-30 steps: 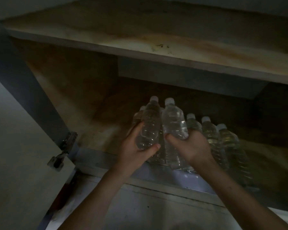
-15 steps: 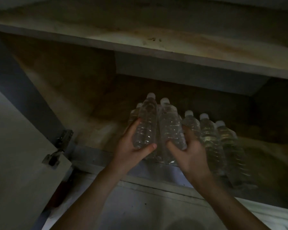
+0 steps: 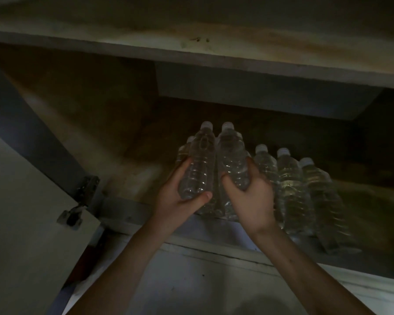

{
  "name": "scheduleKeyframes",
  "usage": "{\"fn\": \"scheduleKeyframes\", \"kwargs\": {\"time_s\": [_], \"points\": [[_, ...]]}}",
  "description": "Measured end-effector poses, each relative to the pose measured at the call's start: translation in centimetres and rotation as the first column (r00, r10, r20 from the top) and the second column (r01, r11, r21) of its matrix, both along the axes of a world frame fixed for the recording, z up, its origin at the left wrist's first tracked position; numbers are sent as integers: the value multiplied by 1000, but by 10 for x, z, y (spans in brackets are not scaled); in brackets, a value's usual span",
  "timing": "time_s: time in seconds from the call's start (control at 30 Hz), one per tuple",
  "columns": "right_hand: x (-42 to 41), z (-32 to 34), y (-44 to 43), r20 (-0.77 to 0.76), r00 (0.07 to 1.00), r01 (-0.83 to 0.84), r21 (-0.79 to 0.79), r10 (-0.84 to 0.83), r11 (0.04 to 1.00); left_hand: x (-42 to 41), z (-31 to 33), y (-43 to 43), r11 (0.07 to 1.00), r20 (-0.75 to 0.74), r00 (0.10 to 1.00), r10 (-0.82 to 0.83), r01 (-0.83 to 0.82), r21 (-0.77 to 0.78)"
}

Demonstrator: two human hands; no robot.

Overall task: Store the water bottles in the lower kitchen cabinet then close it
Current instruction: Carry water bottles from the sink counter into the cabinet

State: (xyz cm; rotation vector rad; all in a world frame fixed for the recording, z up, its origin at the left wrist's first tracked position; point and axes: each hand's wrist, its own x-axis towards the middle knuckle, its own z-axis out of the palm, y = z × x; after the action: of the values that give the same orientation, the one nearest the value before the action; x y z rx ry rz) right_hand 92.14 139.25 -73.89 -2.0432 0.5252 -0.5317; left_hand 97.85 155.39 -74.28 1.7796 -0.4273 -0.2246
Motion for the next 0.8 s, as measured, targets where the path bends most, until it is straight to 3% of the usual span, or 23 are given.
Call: {"fn": "scheduleKeyframes", "kwargs": {"time_s": [0.13,0.27,0.43,0.63,0.8], "points": [[-10,-2,-1,-95,995,6,-48,-10,999,-5,7,10,996,43,999,-16,12,92],[-54,16,7,-127,990,22,-333,-68,943,-31,23,34,920,244,970,-18,-79,384],[-124,44,22,-227,974,-127,-506,11,853,-103,50,59,849,359,923,-135,-79,522],[-211,127,44,-428,902,-274,-459,60,845,-186,128,87,751,224,930,-291,77,656],[-261,230,60,-454,889,-266,-406,60,874,-221,238,96,690,189,904,-384,145,709]]}}
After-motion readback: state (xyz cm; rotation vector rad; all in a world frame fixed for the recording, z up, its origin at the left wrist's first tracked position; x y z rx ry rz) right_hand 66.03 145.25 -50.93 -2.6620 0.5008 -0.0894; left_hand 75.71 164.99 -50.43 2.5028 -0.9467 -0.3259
